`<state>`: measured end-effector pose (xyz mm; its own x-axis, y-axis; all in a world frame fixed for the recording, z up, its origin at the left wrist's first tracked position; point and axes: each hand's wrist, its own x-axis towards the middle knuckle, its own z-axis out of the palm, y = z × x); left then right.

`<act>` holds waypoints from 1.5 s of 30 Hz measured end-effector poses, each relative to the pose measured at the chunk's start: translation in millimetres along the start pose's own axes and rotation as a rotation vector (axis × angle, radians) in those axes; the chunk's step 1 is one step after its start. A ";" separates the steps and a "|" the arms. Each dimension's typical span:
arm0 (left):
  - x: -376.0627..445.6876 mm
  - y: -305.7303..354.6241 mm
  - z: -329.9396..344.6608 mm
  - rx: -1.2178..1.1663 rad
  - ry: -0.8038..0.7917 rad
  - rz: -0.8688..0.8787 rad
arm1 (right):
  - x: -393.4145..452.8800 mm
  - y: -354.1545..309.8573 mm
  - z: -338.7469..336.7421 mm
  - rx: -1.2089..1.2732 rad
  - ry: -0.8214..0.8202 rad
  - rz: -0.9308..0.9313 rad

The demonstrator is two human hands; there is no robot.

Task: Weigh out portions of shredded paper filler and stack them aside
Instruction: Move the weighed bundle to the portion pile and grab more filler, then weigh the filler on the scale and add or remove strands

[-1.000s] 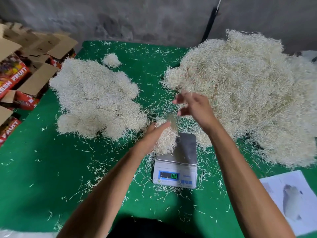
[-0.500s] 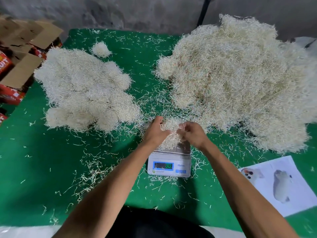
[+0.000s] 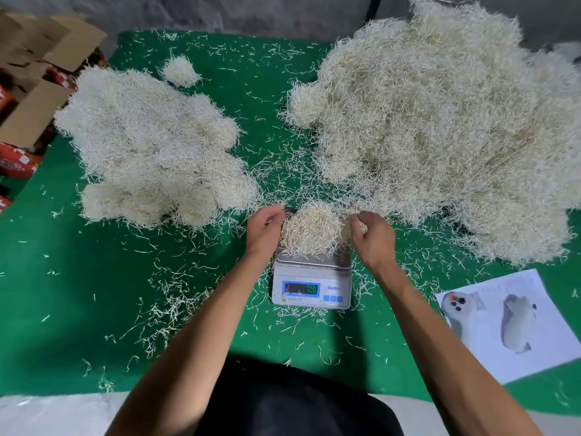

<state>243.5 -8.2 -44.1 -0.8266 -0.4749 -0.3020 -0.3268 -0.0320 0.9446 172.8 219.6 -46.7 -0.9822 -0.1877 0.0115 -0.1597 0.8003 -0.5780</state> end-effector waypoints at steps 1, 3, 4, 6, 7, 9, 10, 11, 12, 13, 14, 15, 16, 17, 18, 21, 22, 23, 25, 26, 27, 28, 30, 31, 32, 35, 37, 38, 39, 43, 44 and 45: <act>-2.3 -3.0 -0.9 -0.021 -0.003 -0.005 | 0.1 0.6 2.6 0.025 -0.006 0.020; -6.2 -7.0 -2.7 -0.047 -0.009 -0.006 | -1.7 -0.8 4.8 0.058 0.018 0.043; -7.7 -8.4 -4.0 -0.058 -0.012 -0.006 | -3.1 -1.3 5.6 0.066 0.042 0.046; -9.1 -12.0 -6.9 -0.106 -0.010 -0.028 | -5.5 -1.8 4.9 0.093 0.085 0.055; -10.1 -14.1 -8.6 -0.139 -0.006 -0.046 | -6.6 -2.4 3.9 0.119 0.096 0.077; -12.4 -18.0 -10.6 -0.201 0.019 -0.076 | -10.6 -4.3 2.7 0.165 0.100 0.139; -13.7 -19.8 -11.2 -0.220 0.034 -0.089 | -13.5 -5.3 2.8 0.168 0.099 0.161; -15.0 -22.0 -11.6 -0.231 0.048 -0.101 | -16.3 -5.7 2.8 0.167 0.099 0.169; -16.8 -23.9 -11.8 -0.236 0.056 -0.110 | -19.2 -6.0 2.3 0.169 0.096 0.176; -18.4 -25.2 -11.7 -0.236 0.056 -0.112 | -21.2 -5.0 2.6 0.179 0.092 0.183; -20.2 -25.3 -11.8 -0.235 0.054 -0.112 | -22.9 -4.8 2.8 0.194 0.082 0.187; -21.4 -25.0 -11.5 -0.237 0.051 -0.113 | -23.2 -4.0 3.8 0.212 0.069 0.189; -22.9 -24.3 -11.0 -0.242 0.047 -0.113 | -23.1 -3.3 5.1 0.233 0.058 0.194; -23.6 -23.7 -9.5 -0.242 0.041 -0.112 | -21.4 -3.0 7.5 0.260 0.048 0.200; -24.6 -22.8 -7.7 -0.235 0.037 -0.114 | -20.5 -5.9 9.1 0.287 0.043 0.211; -23.9 -18.1 -1.0 -0.170 0.066 -0.148 | -17.1 -16.5 18.4 0.349 0.078 0.235; -22.8 -16.6 1.8 -0.133 0.070 -0.156 | -15.7 -21.8 21.6 0.368 0.071 0.241; -21.8 -13.9 5.8 -0.094 0.051 -0.168 | -13.8 -26.4 26.4 0.380 0.046 0.234; -21.2 -7.0 16.9 -0.097 -0.018 -0.235 | -16.2 -41.0 37.4 0.379 -0.052 0.199; -21.8 -3.5 23.4 -0.163 -0.054 -0.299 | -21.4 -52.4 43.5 0.387 -0.101 0.167; -22.4 1.8 29.4 -0.256 -0.081 -0.384 | -27.7 -64.0 50.4 0.420 -0.131 0.131; -21.6 8.3 33.4 -0.376 -0.097 -0.478 | -34.2 -76.2 54.2 0.476 -0.139 0.100; -16.8 20.3 31.2 -0.631 -0.115 -0.632 | -39.2 -90.7 60.8 0.587 -0.070 0.012; -14.6 26.3 24.3 -0.695 -0.129 -0.675 | -38.7 -97.1 61.0 0.626 -0.022 -0.033; -13.6 33.4 16.8 -0.761 -0.142 -0.713 | -36.5 -104.9 58.4 0.655 0.006 -0.061; -14.6 52.0 4.8 -0.777 -0.174 -0.686 | -21.8 -132.7 49.6 0.637 0.048 -0.137; -22.3 69.5 5.8 -0.736 -0.220 -0.634 | -5.3 -145.2 44.3 0.565 0.043 -0.191; -26.3 83.5 4.1 -0.708 -0.263 -0.588 | 3.3 -148.5 39.6 0.526 0.032 -0.212; -26.4 93.7 0.1 -0.719 -0.298 -0.526 | 9.7 -150.4 32.7 0.501 0.019 -0.232; -13.9 109.5 -33.0 -0.868 -0.135 -0.455 | 2.8 -164.8 14.4 0.489 -0.016 -0.509; -16.7 103.6 -38.8 -0.874 -0.112 -0.430 | -3.8 -174.5 15.8 0.491 -0.045 -0.628; -19.7 95.3 -40.8 -0.819 -0.068 -0.436 | -9.4 -185.9 19.4 0.476 -0.077 -0.724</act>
<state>247.4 -37.8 57.2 -0.7402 -0.2230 -0.6343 -0.2111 -0.8186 0.5341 213.7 61.5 44.8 -0.6426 -0.6104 0.4630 -0.6672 0.1489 -0.7298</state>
